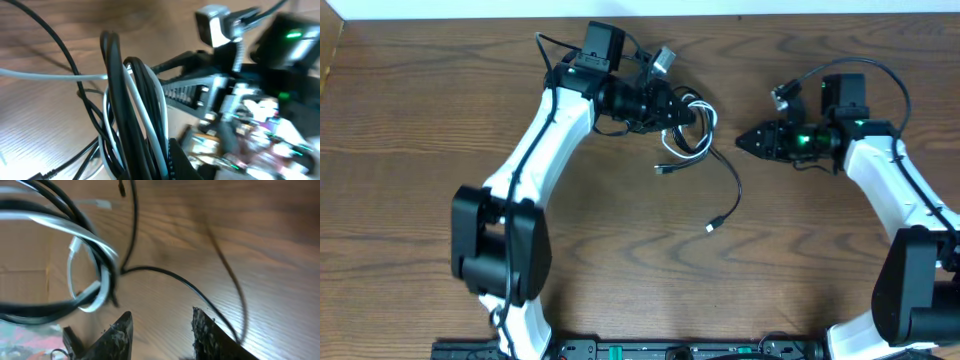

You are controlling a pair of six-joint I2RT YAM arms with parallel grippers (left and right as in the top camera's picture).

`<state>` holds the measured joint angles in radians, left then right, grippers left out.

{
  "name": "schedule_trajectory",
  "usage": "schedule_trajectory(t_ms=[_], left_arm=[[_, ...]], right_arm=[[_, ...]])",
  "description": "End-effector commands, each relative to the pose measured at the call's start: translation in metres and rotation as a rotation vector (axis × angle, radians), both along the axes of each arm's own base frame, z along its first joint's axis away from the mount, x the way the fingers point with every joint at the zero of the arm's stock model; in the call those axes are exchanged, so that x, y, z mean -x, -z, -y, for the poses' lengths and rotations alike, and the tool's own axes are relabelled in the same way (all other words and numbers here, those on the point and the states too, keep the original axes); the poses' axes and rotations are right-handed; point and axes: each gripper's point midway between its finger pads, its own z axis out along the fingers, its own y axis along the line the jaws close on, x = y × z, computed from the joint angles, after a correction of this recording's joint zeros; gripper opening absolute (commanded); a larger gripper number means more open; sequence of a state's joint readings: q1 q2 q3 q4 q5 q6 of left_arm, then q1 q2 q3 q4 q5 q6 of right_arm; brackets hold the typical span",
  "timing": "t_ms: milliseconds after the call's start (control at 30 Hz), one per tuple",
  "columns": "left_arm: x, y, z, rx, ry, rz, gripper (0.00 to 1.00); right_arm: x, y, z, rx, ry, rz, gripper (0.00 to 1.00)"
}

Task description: Untangle cables

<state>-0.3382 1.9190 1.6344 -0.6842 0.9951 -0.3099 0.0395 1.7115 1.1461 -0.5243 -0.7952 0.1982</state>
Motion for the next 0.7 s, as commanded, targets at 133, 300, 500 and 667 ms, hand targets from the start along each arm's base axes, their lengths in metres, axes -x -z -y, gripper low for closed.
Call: schedule_trajectory(t_ms=[133, 300, 500, 667], left_arm=[[0.013, 0.026, 0.009, -0.282, -0.032, 0.101, 0.07], [0.019, 0.026, 0.015, -0.282, -0.035, 0.067, 0.07], [0.031, 0.028, 0.013, -0.275, -0.033, -0.014, 0.07], [0.044, 0.022, 0.018, -0.226, 0.007, -0.073, 0.08]], right_arm=[[-0.012, -0.026, -0.038, -0.107, 0.003, 0.021, 0.36], [-0.021, -0.019, -0.038, -0.017, 0.026, 0.079, 0.37], [-0.022, -0.01, -0.038, 0.078, -0.005, 0.14, 0.37], [-0.02, -0.011, -0.046, 0.085, -0.044, 0.168, 0.35]])
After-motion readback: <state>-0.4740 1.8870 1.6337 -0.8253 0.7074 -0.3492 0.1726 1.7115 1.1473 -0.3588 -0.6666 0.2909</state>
